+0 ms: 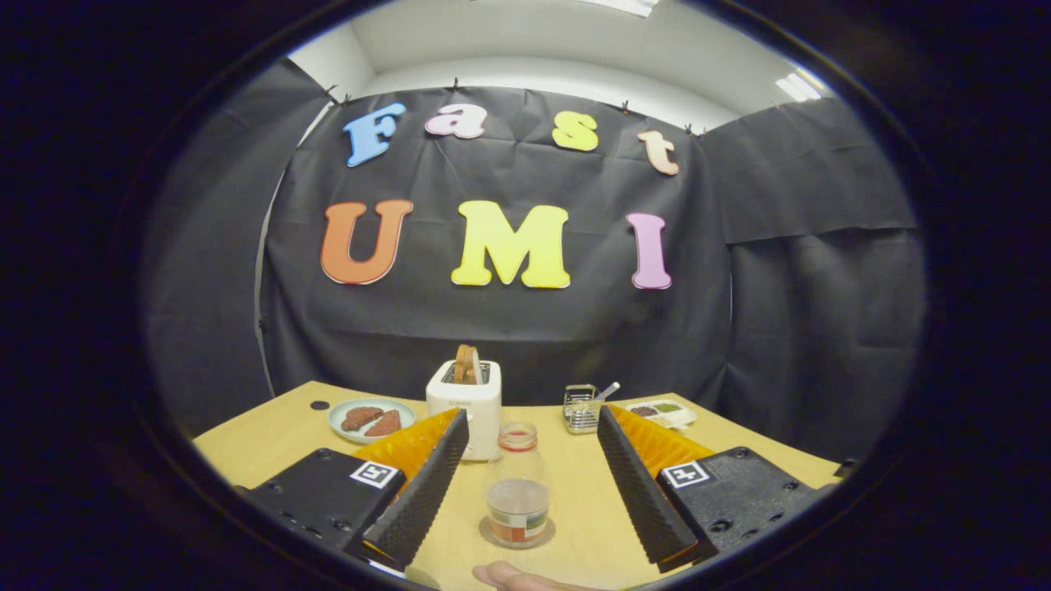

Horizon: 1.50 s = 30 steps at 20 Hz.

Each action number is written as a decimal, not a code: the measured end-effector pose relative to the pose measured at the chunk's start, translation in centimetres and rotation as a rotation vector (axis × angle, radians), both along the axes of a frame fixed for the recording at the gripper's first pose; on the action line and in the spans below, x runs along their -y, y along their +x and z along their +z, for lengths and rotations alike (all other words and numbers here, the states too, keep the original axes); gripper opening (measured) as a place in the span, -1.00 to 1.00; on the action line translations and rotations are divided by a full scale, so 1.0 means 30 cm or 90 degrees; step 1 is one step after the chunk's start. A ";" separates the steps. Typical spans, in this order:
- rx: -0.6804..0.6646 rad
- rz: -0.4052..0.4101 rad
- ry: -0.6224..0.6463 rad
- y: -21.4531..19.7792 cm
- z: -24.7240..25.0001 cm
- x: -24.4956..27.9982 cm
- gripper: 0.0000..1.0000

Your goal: Take the bottle from table, then pour the juice into the cup, finally place the bottle on the coaster

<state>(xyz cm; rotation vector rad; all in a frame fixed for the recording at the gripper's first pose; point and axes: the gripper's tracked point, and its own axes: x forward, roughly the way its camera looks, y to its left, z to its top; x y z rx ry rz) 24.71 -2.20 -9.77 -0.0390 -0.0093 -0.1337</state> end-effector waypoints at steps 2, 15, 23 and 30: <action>-0.011 -0.026 -0.018 -0.050 0.044 0.027 1.00; 0.004 0.031 -0.030 -0.475 0.407 -0.110 1.00; 0.051 0.042 -0.022 -0.734 0.493 -0.073 1.00; 0.049 0.059 -0.038 -0.895 0.427 0.007 1.00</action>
